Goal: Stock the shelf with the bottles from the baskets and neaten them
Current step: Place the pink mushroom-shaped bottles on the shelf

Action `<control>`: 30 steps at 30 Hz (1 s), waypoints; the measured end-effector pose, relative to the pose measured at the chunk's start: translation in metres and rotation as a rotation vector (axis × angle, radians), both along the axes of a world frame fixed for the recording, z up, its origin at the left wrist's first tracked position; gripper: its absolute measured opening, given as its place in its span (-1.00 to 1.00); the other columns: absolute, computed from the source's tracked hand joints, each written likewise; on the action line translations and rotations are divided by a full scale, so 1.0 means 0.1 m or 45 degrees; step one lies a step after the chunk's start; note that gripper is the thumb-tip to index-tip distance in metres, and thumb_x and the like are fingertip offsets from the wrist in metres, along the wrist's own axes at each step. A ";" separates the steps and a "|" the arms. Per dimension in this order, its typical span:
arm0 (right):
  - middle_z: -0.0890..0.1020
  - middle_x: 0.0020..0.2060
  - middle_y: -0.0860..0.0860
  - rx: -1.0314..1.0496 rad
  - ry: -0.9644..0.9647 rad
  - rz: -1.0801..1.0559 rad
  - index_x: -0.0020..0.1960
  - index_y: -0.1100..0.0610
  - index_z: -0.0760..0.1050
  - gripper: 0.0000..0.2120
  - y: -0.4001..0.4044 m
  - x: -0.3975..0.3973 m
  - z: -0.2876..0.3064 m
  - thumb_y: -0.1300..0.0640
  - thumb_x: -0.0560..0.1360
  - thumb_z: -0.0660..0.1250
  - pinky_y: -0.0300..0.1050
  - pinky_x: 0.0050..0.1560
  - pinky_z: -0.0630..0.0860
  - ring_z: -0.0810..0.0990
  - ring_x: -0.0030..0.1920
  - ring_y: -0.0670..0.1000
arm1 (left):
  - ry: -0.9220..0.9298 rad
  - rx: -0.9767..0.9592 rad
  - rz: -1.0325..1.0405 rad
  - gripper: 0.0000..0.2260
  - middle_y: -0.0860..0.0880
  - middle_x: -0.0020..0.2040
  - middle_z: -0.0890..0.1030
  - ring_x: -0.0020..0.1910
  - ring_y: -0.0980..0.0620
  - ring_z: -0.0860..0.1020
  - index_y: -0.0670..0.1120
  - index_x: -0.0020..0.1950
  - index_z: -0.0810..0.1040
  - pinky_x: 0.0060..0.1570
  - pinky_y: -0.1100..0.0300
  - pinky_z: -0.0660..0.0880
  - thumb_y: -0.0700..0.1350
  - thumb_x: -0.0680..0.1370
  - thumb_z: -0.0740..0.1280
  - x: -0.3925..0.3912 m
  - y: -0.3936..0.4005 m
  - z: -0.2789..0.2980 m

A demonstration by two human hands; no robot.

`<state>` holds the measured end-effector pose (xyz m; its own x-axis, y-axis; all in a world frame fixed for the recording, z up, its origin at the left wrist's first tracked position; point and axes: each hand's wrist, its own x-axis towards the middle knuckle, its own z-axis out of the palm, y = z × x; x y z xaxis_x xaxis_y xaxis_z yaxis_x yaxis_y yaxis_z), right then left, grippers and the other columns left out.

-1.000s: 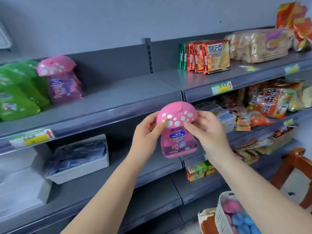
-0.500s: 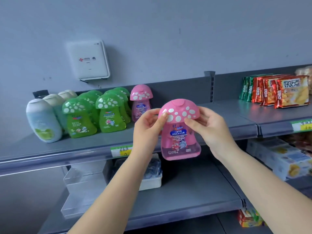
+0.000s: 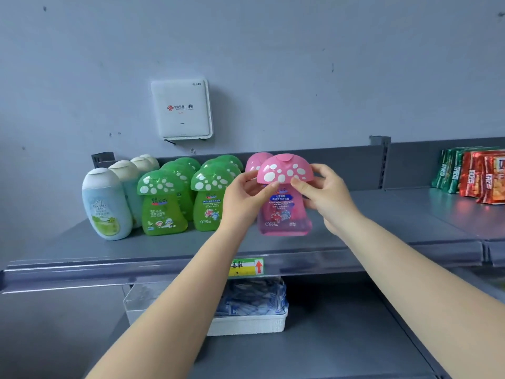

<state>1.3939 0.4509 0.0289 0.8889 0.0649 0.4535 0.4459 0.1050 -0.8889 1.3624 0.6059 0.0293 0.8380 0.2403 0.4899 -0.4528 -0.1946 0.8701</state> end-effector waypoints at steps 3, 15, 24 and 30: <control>0.64 0.00 0.06 -0.013 0.012 -0.013 0.00 -0.05 0.45 -0.71 0.10 0.22 -0.08 0.13 0.38 0.49 0.17 0.07 0.58 0.64 0.02 0.08 | -0.015 -0.032 0.090 -0.65 -0.02 0.01 0.65 -0.13 0.16 0.61 -0.14 0.18 0.51 -0.21 0.39 0.56 -0.09 0.44 0.46 0.18 0.04 -0.11; 0.57 0.06 -0.01 0.035 0.085 0.019 0.11 0.00 0.43 -0.68 0.35 0.79 -0.22 0.10 0.42 0.45 0.12 0.10 0.57 0.60 0.07 0.04 | -0.018 -0.079 0.249 -0.69 0.05 -0.11 0.58 -0.22 0.27 0.54 -0.19 0.17 0.51 -0.15 0.36 0.53 -0.17 0.46 0.43 0.71 0.08 -0.22; 0.56 0.09 -0.05 0.029 0.100 0.057 0.17 0.00 0.41 -0.64 0.47 0.94 -0.31 0.09 0.43 0.44 0.12 0.12 0.56 0.59 0.11 0.04 | -0.050 -0.014 0.374 -0.72 0.07 -0.08 0.57 -0.08 0.14 0.56 -0.18 0.18 0.53 -0.14 0.46 0.43 -0.14 0.50 0.40 0.82 0.09 -0.31; 0.56 0.13 -0.05 -0.055 0.077 0.033 0.23 0.00 0.40 -0.57 0.51 0.97 -0.34 0.04 0.42 0.45 0.12 0.14 0.55 0.59 0.11 0.02 | -0.055 0.089 0.426 -0.78 0.04 0.03 0.64 0.02 0.11 0.59 -0.08 0.14 0.55 0.01 0.24 0.49 -0.08 0.51 0.37 0.81 0.09 -0.36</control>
